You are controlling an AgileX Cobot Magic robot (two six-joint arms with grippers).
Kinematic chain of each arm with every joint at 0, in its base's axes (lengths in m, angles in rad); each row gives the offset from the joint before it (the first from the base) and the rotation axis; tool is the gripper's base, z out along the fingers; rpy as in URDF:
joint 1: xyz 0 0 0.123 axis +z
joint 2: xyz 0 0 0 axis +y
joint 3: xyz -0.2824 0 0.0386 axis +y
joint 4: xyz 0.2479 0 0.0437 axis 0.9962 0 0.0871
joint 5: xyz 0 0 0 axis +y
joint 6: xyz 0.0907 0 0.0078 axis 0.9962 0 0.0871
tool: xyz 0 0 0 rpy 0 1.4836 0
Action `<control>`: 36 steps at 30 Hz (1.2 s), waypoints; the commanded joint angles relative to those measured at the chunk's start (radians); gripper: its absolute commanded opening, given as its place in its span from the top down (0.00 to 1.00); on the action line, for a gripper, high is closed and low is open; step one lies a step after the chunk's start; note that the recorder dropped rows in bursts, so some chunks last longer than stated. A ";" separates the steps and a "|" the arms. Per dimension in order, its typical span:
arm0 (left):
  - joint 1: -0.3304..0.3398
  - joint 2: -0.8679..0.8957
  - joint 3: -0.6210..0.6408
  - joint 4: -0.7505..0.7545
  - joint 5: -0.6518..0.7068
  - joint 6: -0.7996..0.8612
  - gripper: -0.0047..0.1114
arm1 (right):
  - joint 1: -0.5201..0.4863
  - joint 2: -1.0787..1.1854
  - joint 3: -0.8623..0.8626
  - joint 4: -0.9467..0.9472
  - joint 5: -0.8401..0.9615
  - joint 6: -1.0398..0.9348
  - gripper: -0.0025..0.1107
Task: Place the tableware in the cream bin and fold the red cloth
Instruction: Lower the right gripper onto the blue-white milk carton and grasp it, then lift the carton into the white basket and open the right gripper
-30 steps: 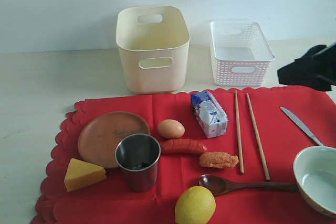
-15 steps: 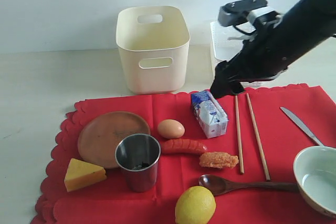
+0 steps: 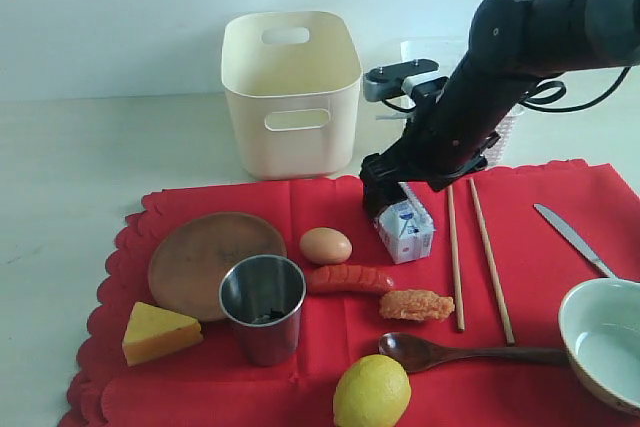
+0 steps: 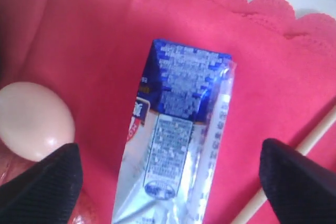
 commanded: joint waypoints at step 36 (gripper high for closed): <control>-0.007 -0.006 -0.004 -0.002 -0.014 -0.005 0.96 | -0.093 -0.165 -0.252 -0.177 -0.060 0.212 0.98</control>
